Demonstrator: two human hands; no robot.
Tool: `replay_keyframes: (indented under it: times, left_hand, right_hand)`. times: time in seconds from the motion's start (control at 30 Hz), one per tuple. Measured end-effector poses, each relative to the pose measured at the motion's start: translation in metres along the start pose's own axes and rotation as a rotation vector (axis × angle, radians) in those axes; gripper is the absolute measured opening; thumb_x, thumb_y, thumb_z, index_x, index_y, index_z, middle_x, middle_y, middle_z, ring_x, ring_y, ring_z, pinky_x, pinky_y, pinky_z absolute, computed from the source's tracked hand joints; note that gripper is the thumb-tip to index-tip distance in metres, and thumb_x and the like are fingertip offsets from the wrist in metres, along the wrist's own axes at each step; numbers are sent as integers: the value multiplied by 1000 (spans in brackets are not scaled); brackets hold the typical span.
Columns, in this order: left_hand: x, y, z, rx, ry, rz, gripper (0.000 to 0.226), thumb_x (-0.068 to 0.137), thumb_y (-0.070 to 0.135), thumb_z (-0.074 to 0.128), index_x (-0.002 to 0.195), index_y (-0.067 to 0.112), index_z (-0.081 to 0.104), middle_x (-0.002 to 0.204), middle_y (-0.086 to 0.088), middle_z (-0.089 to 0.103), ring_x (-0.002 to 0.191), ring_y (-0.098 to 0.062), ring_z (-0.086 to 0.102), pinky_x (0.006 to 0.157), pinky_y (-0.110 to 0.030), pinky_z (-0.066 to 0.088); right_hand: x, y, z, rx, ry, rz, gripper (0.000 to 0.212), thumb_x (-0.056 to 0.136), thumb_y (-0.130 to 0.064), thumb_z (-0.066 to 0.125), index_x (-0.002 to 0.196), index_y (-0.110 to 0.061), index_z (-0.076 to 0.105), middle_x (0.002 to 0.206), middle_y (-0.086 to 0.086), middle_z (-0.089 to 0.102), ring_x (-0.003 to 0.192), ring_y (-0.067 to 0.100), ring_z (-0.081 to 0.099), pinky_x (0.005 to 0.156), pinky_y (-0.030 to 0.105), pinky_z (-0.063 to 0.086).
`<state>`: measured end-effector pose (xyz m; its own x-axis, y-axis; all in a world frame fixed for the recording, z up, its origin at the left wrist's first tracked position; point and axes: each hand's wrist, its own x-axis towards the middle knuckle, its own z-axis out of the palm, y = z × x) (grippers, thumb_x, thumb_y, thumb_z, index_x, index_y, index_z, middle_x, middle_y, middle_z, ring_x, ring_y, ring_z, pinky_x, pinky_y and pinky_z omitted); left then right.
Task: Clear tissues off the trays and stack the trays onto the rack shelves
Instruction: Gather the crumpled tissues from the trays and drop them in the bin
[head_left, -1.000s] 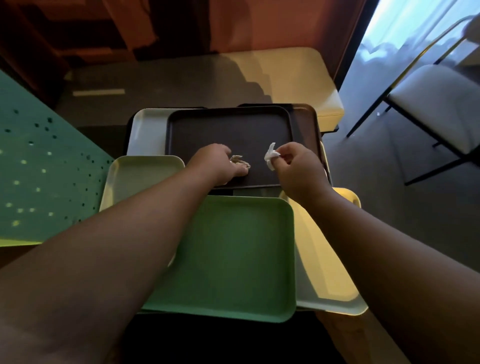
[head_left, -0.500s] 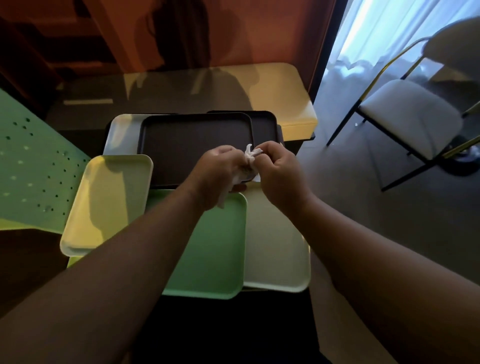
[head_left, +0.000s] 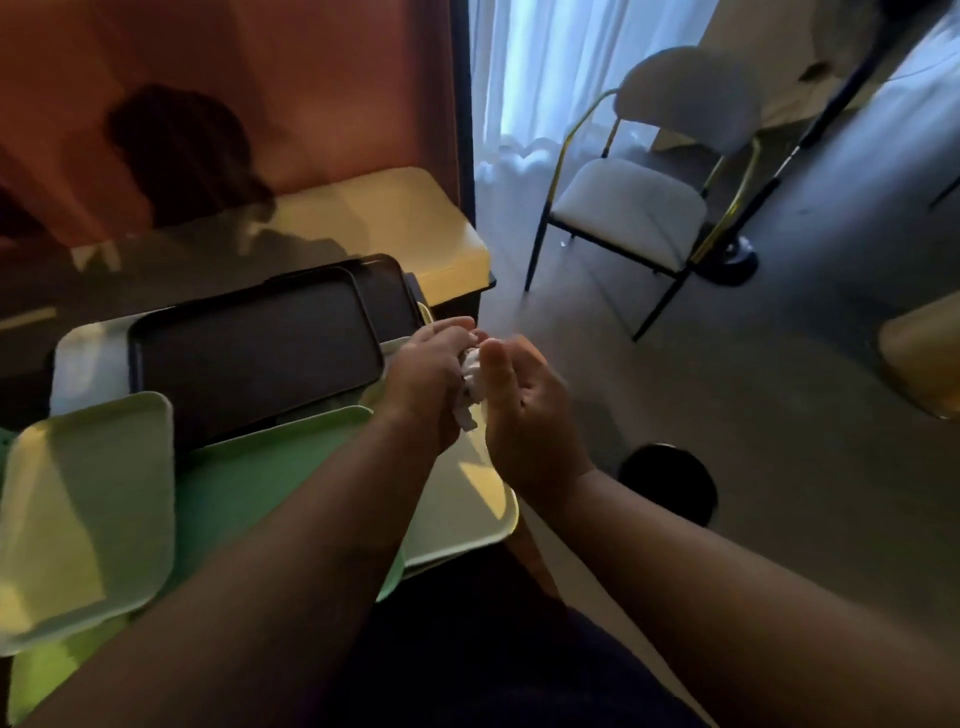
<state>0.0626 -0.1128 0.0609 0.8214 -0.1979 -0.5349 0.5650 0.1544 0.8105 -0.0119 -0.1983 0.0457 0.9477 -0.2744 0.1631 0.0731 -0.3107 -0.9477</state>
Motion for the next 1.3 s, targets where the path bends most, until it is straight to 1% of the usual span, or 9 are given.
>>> replay_keyframes:
  times: [0.07,0.2,0.33,0.67,0.83,1.03,1.1,1.23,1.3]
  left_hand:
    - [-10,-13,24,-65,-34,-12,27,94,6,53,118,12,65,106,-14,70,89,-24,72,66,-34,62]
    - [-14,-44,82,69,-118,62,28,95,12,52,114,21,70,108,-14,73,98,-24,72,82,-37,60]
    - [-1,-61,149,115,-89,67,36,102,43,44,120,20,66,110,-6,70,95,-13,68,71,-23,52]
    - [62,-194,311,318,-144,-38,21,98,25,49,97,8,61,87,-7,61,82,-18,61,69,-31,51]
    - [104,-299,336,526,-193,-181,18,97,23,51,97,13,66,87,-7,68,82,-17,65,68,-30,53]
    - [154,-421,324,674,-259,-380,22,94,15,52,97,20,73,91,-5,74,88,-22,71,81,-42,59]
    - [174,-455,319,688,-297,-452,26,95,13,49,107,21,71,95,-5,75,91,-25,71,83,-43,58]
    - [216,-504,315,608,-318,-546,25,98,9,45,111,20,65,91,0,72,88,-17,67,75,-32,52]
    - [235,-522,315,582,-359,-590,22,101,16,45,105,23,66,96,2,74,97,-14,69,87,-36,51]
  right_hand:
    - [-4,10,-21,56,78,108,28,106,-37,46,86,-21,58,83,13,64,74,26,66,63,44,57]
    - [0,25,-60,373,207,334,7,102,-21,47,100,-20,53,104,19,61,91,28,67,71,36,57]
    - [8,53,-100,413,290,368,21,106,-19,46,122,-20,60,108,0,72,100,14,72,84,32,60]
    - [9,207,-266,226,352,873,33,94,-36,50,86,-15,73,81,10,75,81,29,72,72,47,57]
    - [-19,337,-301,275,475,1192,28,92,-28,49,67,-20,56,59,-2,58,52,15,52,54,34,46]
    - [-69,476,-306,460,579,1523,37,94,-40,54,102,-10,74,70,7,69,43,18,55,42,24,39]
    - [-76,516,-304,503,612,1550,37,94,-43,56,102,-11,73,69,8,69,47,20,58,47,27,46]
    - [-72,584,-300,617,715,1500,26,94,-37,65,96,-11,70,78,10,75,71,30,70,90,50,59]
    - [-67,612,-298,592,694,1458,33,86,-40,68,102,-11,72,85,9,77,79,30,74,94,55,58]
